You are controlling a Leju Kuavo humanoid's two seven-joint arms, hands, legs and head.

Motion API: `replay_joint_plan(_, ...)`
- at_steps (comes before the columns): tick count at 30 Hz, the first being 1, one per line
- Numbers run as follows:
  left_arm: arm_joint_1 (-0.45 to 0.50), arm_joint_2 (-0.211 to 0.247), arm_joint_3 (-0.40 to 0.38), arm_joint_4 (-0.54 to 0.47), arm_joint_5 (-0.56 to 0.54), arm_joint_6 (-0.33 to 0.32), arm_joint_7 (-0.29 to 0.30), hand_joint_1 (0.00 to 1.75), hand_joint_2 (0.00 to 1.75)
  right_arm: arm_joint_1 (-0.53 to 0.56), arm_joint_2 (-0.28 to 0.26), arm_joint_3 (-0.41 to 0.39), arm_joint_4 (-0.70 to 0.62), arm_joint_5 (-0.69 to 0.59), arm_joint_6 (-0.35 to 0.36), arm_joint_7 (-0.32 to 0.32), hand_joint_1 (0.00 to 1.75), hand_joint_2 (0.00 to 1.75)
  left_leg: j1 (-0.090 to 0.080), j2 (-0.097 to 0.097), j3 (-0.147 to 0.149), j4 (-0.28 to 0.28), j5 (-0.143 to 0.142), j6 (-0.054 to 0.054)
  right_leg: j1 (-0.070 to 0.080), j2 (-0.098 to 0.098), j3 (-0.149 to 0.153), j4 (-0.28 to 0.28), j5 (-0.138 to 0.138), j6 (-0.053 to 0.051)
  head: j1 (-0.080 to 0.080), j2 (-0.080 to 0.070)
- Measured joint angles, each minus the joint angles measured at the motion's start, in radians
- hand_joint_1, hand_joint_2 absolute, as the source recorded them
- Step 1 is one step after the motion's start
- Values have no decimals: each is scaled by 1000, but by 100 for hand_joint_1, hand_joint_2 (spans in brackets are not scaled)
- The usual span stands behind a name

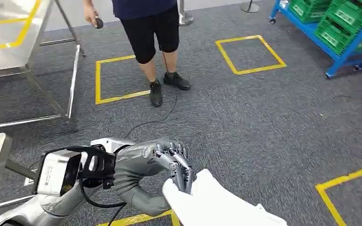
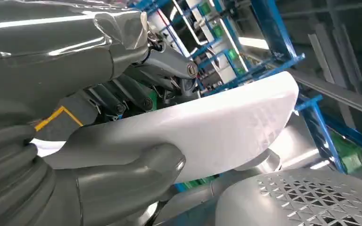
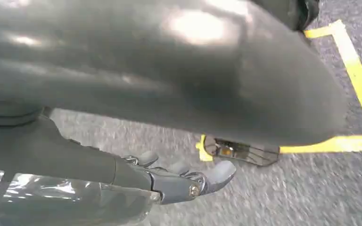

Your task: Take the parts from the cabinet and place them on the table.

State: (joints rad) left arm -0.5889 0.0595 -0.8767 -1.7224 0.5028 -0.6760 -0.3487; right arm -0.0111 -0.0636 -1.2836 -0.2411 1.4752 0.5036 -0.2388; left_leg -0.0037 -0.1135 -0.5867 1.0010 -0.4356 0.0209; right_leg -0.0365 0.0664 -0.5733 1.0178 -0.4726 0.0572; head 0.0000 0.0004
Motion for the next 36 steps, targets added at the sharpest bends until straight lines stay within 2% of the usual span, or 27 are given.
replay_joint_plan(1, 0, -2, -2, 1, -1, 0, 1, 173, 175, -2, -5, -1, 1, -1, 0, 0, 0, 0, 1, -6, -7, 4, 0, -3, 1, -9, 0, 7, 0, -21, -2, 0)
replay_joint_plan(3, 0, 1, -1, 3, 0, 0, 1, 173, 175, -7, -8, -1, 1, 0, 1, 0, 0, 0, 6, -19, -12, 5, 3, -8, 7, -23, -2, 9, 0, -34, -5, 0)
replay_joint_plan(4, 0, 2, -2, 4, 0, 0, 1, 173, 175, -7, -6, -1, 2, 0, 1, 0, 0, 0, 9, -22, -15, 9, -1, -11, -1, -34, -1, 7, 2, -38, -6, 0)
replay_joint_plan(6, -4, 3, -1, 4, 0, 0, 0, 173, 175, -7, -7, -1, 3, 0, 1, 0, 0, 0, 3, 80, -48, 77, -41, -20, 7, -50, 3, 6, -1, -51, -14, 0)
replay_joint_plan(8, -3, 3, -1, 5, 0, 0, 0, 173, 175, 0, -8, -1, 3, 0, 1, 0, 0, 0, 7, 107, -136, 252, -119, -22, 16, -75, 3, 6, -5, -58, -15, 0)
replay_joint_plan(9, -1, 4, -2, 7, 0, 0, 0, 173, 175, 2, -10, -1, 3, 0, 1, 0, 0, 0, 7, 108, -173, 324, -142, -21, 20, -88, 3, 6, -7, -60, -15, 0)
replay_joint_plan(10, -1, 5, -2, 8, 0, 0, 0, 173, 175, 2, -10, -1, 3, 0, 1, 0, 0, 0, 7, 108, -191, 354, -142, -19, 24, -100, 3, 6, -8, -62, -15, 0)
replay_joint_plan(11, -1, 5, -3, 8, 0, 0, 0, 173, 175, 1, -10, -1, 3, 0, 1, 0, 0, 0, 5, 108, -182, 329, -120, -12, 28, -112, 5, 6, -10, -64, -15, 0)
replay_joint_plan(12, -1, 5, -3, 8, 0, 0, 0, 173, 175, -1, -10, -1, 4, 0, 1, 0, 0, 0, 1, 109, -149, 265, -84, -2, 31, -123, 8, 6, -13, -67, -15, 0)
replay_joint_plan(13, -1, 5, -3, 8, 0, 0, 0, 173, 175, -3, -8, -1, 5, 0, 1, 0, 0, 0, -10, 121, -96, 166, -38, 12, 33, -133, 13, 6, -15, -70, -15, 0)
replay_joint_plan(14, -4, 5, -2, 8, 0, 0, 0, 173, 175, -5, -7, -1, 7, 0, 1, 0, 0, 0, -28, 158, -41, 69, -2, 31, 35, -144, 19, 5, -18, -73, -15, 0)
replay_joint_plan(15, -7, 5, -1, 8, 0, 0, 0, 173, 175, -5, -2, -1, 10, 0, 1, 0, 0, 0, -44, 202, -18, 27, -16, 38, 36, -153, 21, 4, -21, -70, -14, 0)
replay_joint_plan(19, -9, 4, 1, 8, 0, 0, 0, 173, 175, -8, 1, -1, 11, 0, 1, 0, 0, 0, -45, 158, -20, 8, -10, 47, 42, -201, 29, -8, -24, -61, -15, 0)
replay_joint_plan(20, -6, 1, 2, 7, 0, 0, 0, 173, 175, -10, 0, -1, 11, 0, 1, 0, 0, 0, -25, 145, 14, -26, 9, 46, 41, -184, 26, 0, -32, -61, -14, 0)
replay_joint_plan(21, -11, 2, 2, 7, 2, 0, -1, 173, 175, -10, 0, -1, 11, 0, 1, 0, 0, 0, -24, 134, 20, -37, 14, 51, 40, -129, 16, 29, -47, -62, -13, 0)
replay_joint_plan(22, -15, -3, 0, 8, 1, 1, -1, 173, 175, -8, -1, -1, 11, 0, 1, 0, 0, 0, -23, 122, 20, -36, 17, 50, 38, -89, -16, 95, -71, -63, -14, 0)
replay_joint_plan(24, -9, -4, -3, 9, 0, 0, 0, 173, 175, -2, -8, -1, 11, 0, 0, 0, 0, 0, -20, 91, 19, -35, 17, 49, 29, -69, -106, 261, -131, -61, -7, 0)
replay_joint_plan(25, -6, -4, -5, 11, 0, 0, 0, 173, 175, -1, -9, -1, 11, 0, 1, 0, 0, 0, -19, 78, 19, -35, 16, 48, 26, -69, -136, 308, -140, -54, -7, 0)
replay_joint_plan(26, -4, -4, -8, 12, 0, 0, 0, 173, 175, 0, -10, -1, 11, 0, 1, 1, 0, 0, -17, 65, 20, -34, 16, 46, 22, -69, -145, 311, -131, -45, -6, 0)
replay_joint_plan(27, -4, -4, -10, 13, 0, 0, 0, 173, 175, -1, -10, -1, 11, 0, 1, 1, 0, 0, -13, 49, 20, -31, 13, 41, 16, -69, -130, 262, -99, -28, -7, 0)
replay_joint_plan(29, -4, -4, -13, 13, 0, 0, 0, 173, 175, -3, -12, -1, 11, 0, 1, 1, 0, 0, -1, 21, 19, -9, -1, 21, -2, -55, -39, 63, -4, 11, -6, 0)
replay_joint_plan(30, -3, -3, -13, 13, 0, 0, 0, 173, 175, -2, -9, -1, 14, 0, 0, 1, 0, 0, 0, 14, 11, 6, -11, 8, -9, -19, -22, 24, 5, 16, -3, 0)
replay_joint_plan(31, -4, -3, -13, 14, 0, 0, 0, 173, 175, -2, -7, -2, 17, 0, 0, 1, 0, 0, -5, 2, 0, 21, -18, 0, -6, -14, -16, 16, 4, 1, 6, 0)
replay_joint_plan(32, -3, -6, -14, 14, 0, 1, 0, 173, 175, -4, -9, -2, 17, -1, 0, 1, 0, 0, -4, -1, -7, 21, -16, -1, -3, -19, -23, 25, 5, -18, 3, 0)
replay_joint_plan(34, -3, -2, -13, 15, 0, 1, 0, 173, 175, -8, -10, -2, 17, 0, 1, 1, 0, 0, 1, -13, -10, 21, -15, -2, 4, -33, -24, 26, 4, -30, 0, 0)
replay_joint_plan(35, -3, -1, -13, 14, -1, 2, 0, 173, 175, -8, -8, -2, 17, 0, 1, 2, 0, 0, 5, -10, -10, 25, -21, -7, -4, -43, -22, 24, 4, -37, 0, 0)
replay_joint_plan(36, -4, 0, -12, 14, -6, 4, 0, 173, 175, -8, -10, -2, 17, -2, 1, 4, 0, 0, 0, 43, -22, 46, -33, -12, 1, -50, -17, 23, 3, -43, -2, 0)
